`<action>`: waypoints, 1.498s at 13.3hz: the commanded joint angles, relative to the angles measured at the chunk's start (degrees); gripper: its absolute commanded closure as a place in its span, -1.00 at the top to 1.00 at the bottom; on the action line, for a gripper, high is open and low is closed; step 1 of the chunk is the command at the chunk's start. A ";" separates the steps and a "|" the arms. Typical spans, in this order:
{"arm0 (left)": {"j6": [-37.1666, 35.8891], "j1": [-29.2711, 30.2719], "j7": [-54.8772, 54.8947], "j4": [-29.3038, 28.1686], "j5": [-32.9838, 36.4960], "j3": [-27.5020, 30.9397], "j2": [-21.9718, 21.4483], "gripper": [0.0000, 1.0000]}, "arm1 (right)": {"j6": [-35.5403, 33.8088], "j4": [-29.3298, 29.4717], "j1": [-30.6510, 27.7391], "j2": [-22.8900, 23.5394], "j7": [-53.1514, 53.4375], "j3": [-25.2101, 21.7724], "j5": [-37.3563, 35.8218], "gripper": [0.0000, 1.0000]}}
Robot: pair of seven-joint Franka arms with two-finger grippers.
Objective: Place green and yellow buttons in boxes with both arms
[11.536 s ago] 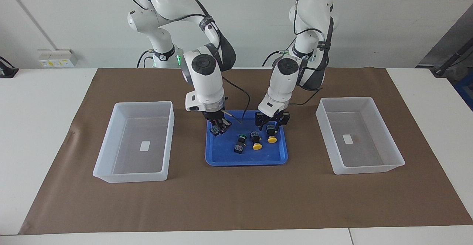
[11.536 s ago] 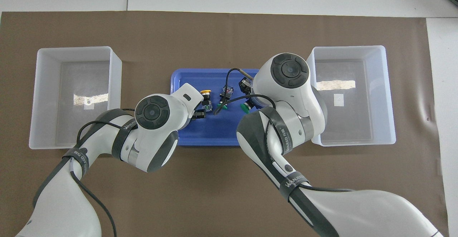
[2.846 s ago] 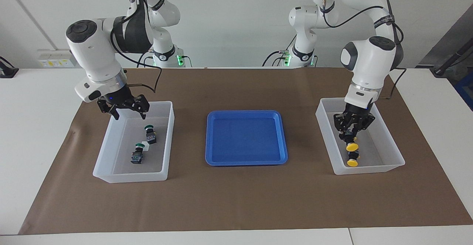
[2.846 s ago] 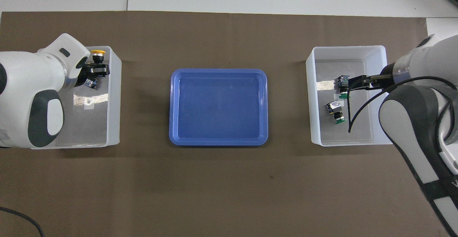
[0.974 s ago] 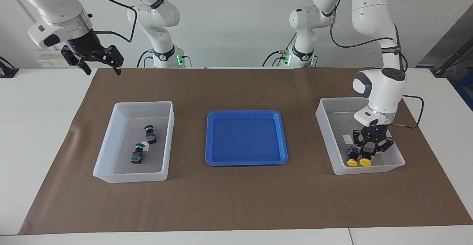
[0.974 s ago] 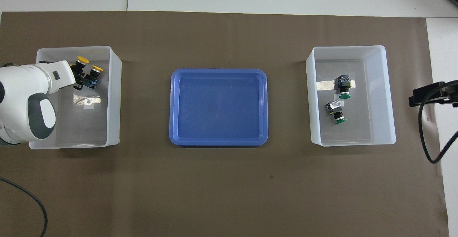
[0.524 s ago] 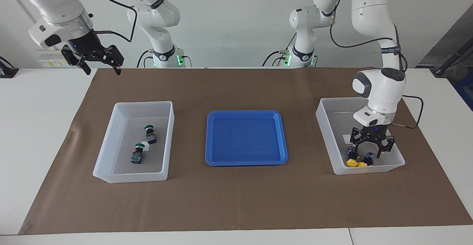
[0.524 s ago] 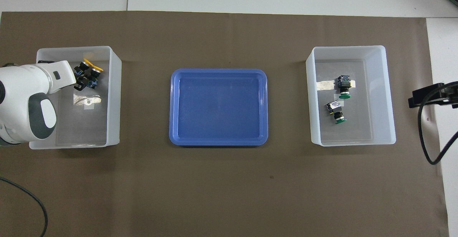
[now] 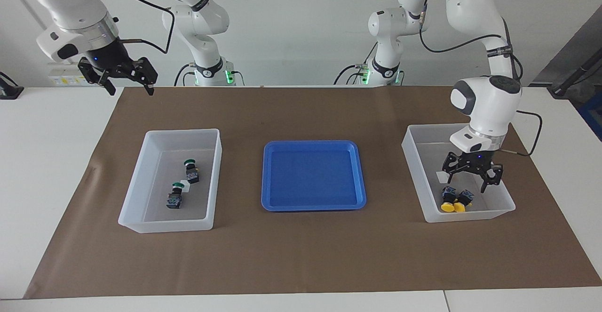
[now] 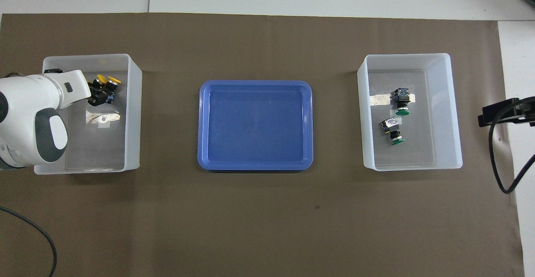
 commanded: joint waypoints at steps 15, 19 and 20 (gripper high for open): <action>-42.81 -9.24 -37.24 17.18 -0.17 -0.05 -13.23 1.00 | 0.15 -1.88 -0.67 -1.52 -1.35 0.10 0.61 1.00; -52.21 -8.72 -35.30 28.26 -0.17 0.22 -8.30 1.00 | 0.15 -1.88 -0.67 -1.52 -1.35 0.10 0.61 1.00; -54.24 -8.63 -35.39 29.94 -0.17 0.30 -7.77 1.00 | 0.15 -1.88 -0.67 -1.52 -1.35 0.10 0.61 1.00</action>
